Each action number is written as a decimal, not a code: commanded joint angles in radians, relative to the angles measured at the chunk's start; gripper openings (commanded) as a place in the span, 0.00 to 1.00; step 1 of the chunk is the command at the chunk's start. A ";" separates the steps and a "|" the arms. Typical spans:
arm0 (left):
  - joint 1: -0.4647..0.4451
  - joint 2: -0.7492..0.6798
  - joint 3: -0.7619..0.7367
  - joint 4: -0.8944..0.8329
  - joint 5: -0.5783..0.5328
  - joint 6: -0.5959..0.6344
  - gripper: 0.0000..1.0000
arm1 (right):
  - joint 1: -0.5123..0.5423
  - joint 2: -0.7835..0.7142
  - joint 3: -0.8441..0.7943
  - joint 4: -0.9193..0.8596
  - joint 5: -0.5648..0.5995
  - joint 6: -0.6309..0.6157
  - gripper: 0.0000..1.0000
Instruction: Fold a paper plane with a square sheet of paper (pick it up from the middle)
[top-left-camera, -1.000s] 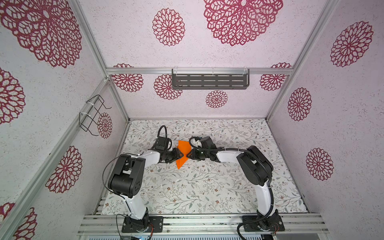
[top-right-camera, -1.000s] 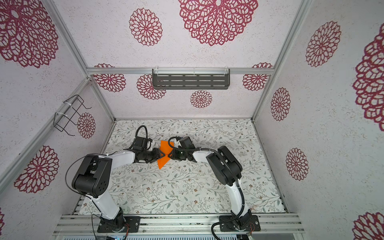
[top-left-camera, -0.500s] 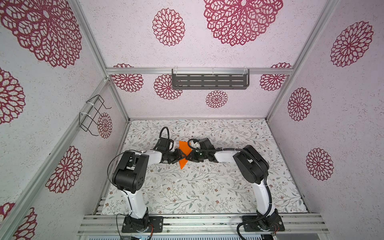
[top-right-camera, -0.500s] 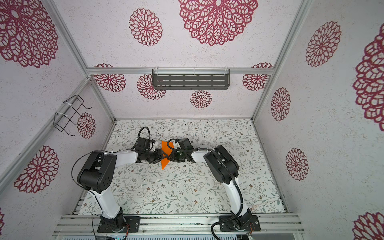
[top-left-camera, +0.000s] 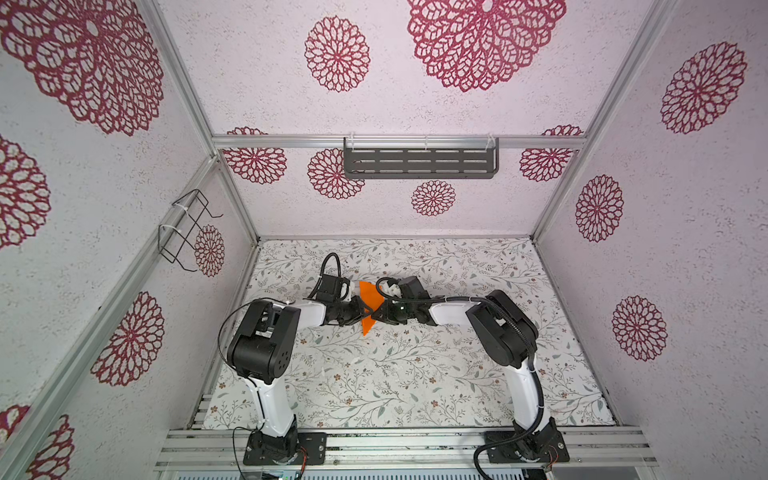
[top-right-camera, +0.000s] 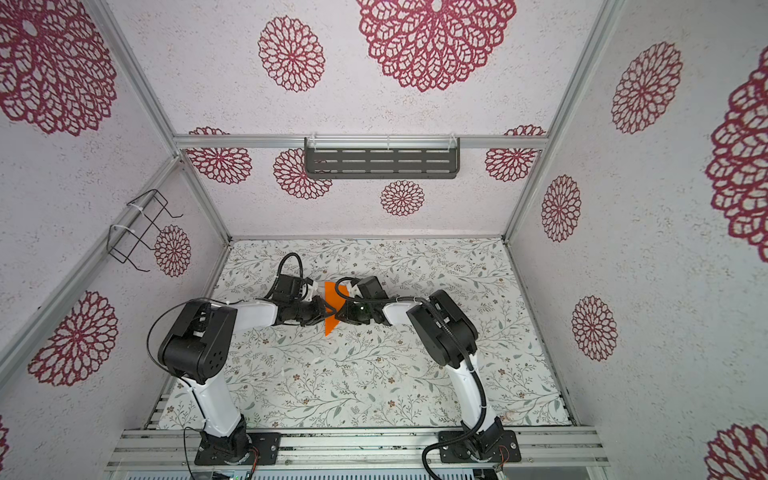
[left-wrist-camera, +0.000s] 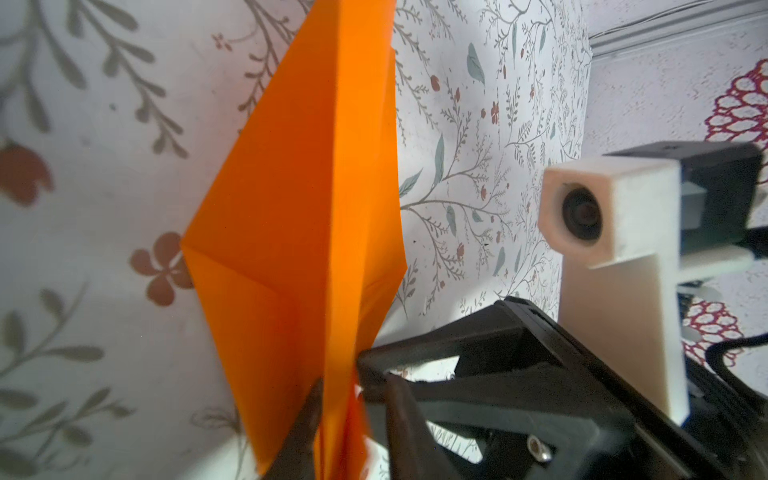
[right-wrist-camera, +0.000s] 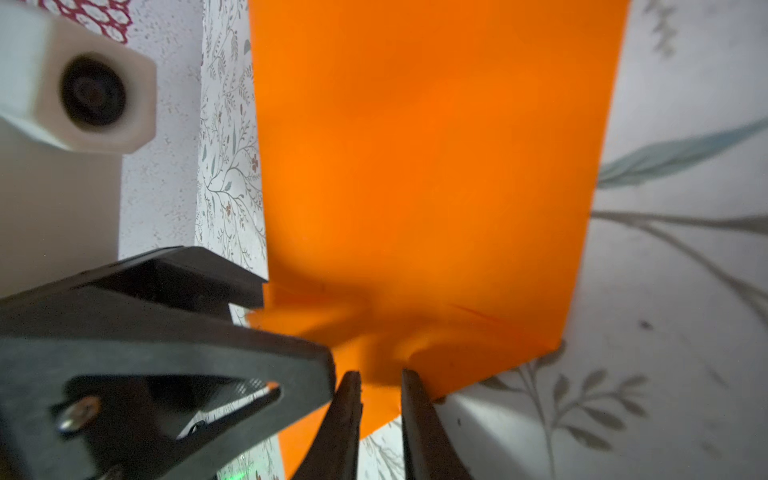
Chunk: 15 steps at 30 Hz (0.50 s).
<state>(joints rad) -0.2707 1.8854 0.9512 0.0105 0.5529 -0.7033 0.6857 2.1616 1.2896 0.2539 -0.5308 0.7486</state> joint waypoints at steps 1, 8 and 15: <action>-0.010 0.015 0.020 -0.003 -0.010 0.031 0.13 | -0.018 -0.078 -0.070 0.080 0.024 0.036 0.26; -0.022 -0.017 0.026 0.018 0.060 0.024 0.07 | -0.122 -0.266 -0.365 0.418 0.026 0.172 0.44; -0.062 -0.006 0.015 0.150 0.187 -0.088 0.07 | -0.165 -0.318 -0.460 0.408 -0.012 0.186 0.64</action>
<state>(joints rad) -0.3168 1.8854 0.9531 0.0692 0.6571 -0.7380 0.5175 1.8740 0.8417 0.6048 -0.5209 0.9108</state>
